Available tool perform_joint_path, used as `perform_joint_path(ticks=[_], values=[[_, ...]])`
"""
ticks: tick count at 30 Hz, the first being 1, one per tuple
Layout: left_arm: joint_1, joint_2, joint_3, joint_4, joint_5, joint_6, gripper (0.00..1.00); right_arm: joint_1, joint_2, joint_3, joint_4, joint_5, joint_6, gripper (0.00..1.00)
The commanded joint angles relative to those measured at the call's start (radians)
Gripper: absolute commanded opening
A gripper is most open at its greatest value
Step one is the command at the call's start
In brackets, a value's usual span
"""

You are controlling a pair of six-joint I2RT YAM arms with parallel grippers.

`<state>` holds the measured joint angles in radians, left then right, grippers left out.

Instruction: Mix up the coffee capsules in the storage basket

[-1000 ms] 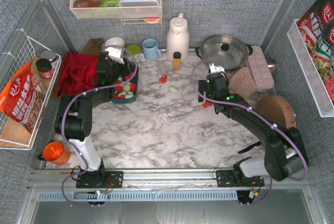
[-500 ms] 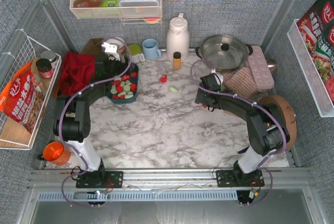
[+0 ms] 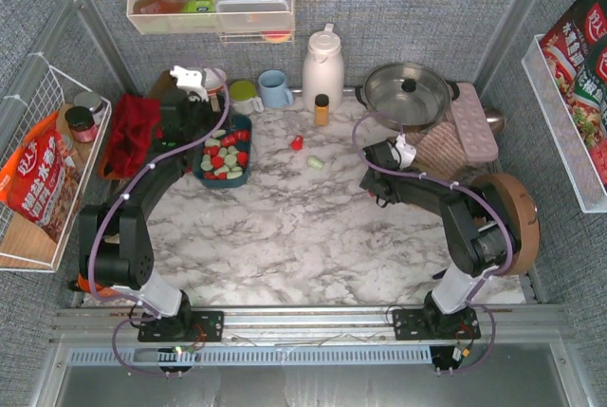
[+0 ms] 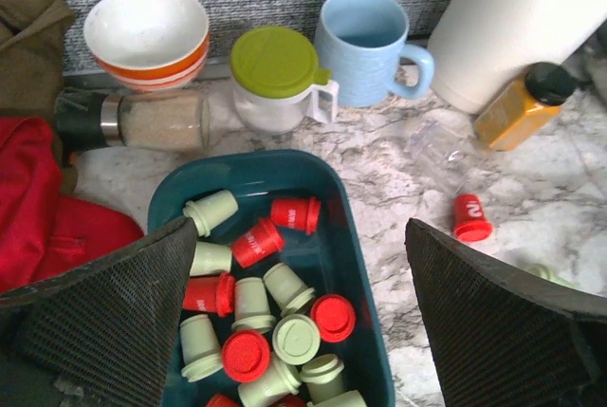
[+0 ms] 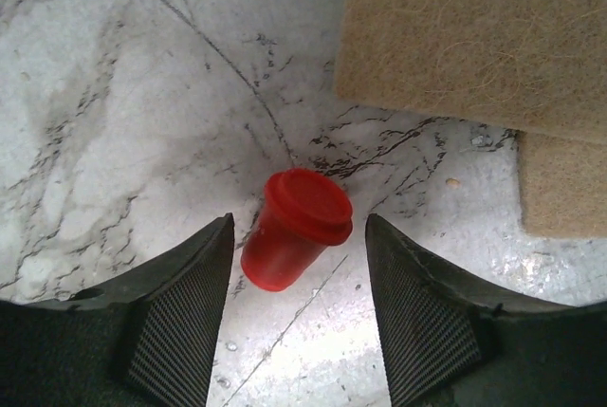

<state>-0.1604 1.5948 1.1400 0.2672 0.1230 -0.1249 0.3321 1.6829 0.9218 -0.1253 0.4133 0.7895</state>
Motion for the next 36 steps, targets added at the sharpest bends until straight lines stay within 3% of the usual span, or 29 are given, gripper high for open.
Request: perform_joint_path(ticks=[1, 8, 12, 15, 26, 29, 36], values=[[0.006, 0.013, 0.032, -0.056, 0.095, -0.08, 0.99, -0.001, 0.027, 0.013, 0.018, 0.036, 0.024, 0.61], [0.008, 0.043, 0.043, -0.045, 0.181, -0.132, 0.99, 0.001, 0.04, 0.004, 0.021, 0.024, 0.026, 0.54], [0.005, 0.038, 0.01, 0.005, 0.164, -0.145, 0.99, 0.002, 0.031, -0.003, 0.012, 0.014, 0.026, 0.51], [0.004, 0.029, -0.022, 0.046, 0.143, -0.146, 0.99, 0.002, 0.015, -0.016, 0.018, 0.013, 0.012, 0.41], [-0.076, 0.018, -0.066, 0.087, 0.185, -0.025, 0.99, 0.006, -0.094, -0.038, 0.017, -0.022, -0.095, 0.29], [-0.15, -0.016, -0.169, 0.219, 0.244, 0.094, 0.99, 0.019, -0.184, -0.045, 0.028, -0.075, -0.137, 0.29], [-0.291, -0.084, -0.507, 0.752, 0.52, 0.348, 0.99, 0.117, -0.394, -0.043, 0.115, -0.265, -0.253, 0.29]])
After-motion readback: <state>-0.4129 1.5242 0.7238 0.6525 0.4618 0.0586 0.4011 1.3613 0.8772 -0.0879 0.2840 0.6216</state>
